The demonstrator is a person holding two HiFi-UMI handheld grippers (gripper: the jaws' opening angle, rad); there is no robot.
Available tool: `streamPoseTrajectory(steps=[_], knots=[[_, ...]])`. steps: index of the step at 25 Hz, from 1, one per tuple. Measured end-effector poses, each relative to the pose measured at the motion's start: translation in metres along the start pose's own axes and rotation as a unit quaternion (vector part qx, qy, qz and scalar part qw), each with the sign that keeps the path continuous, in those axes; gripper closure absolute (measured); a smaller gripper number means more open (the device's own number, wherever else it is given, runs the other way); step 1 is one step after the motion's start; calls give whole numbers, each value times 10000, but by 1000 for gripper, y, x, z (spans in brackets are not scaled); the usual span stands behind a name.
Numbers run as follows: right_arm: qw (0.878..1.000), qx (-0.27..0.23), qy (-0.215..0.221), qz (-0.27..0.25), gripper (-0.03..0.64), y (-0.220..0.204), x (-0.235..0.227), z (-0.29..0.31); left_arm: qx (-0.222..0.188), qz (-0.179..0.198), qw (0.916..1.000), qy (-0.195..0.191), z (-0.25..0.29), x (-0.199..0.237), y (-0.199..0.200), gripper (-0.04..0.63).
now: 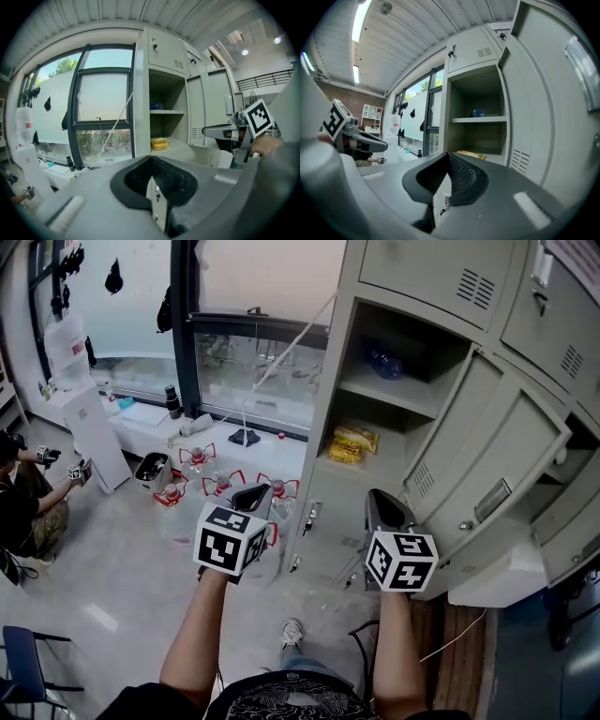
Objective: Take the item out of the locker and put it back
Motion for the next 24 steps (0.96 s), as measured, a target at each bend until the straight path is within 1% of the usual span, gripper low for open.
streamPoseTrajectory(steps=[4, 14, 24], knots=[[10000, -62, -1, -20, 592, 0, 4, -12, -4, -43, 10000, 8, -9, 0, -5, 595], [9999, -137, -20, -57, 592, -3, 12, -32, -75, 92, 9999, -35, -23, -12, 0, 595], [9997, -234, -24, -103, 592, -2, 13, -40, -78, 132, 9999, -36, -26, -19, -1, 595]])
Point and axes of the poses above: the fingertips, and each gripper's own axes: z forward along the fingers, x to its left, y out of its top, the point moved 6 cm from there along -z, backward along the fingers, and after that the axes turned 14 degrees about x, right-handed, at the moved point
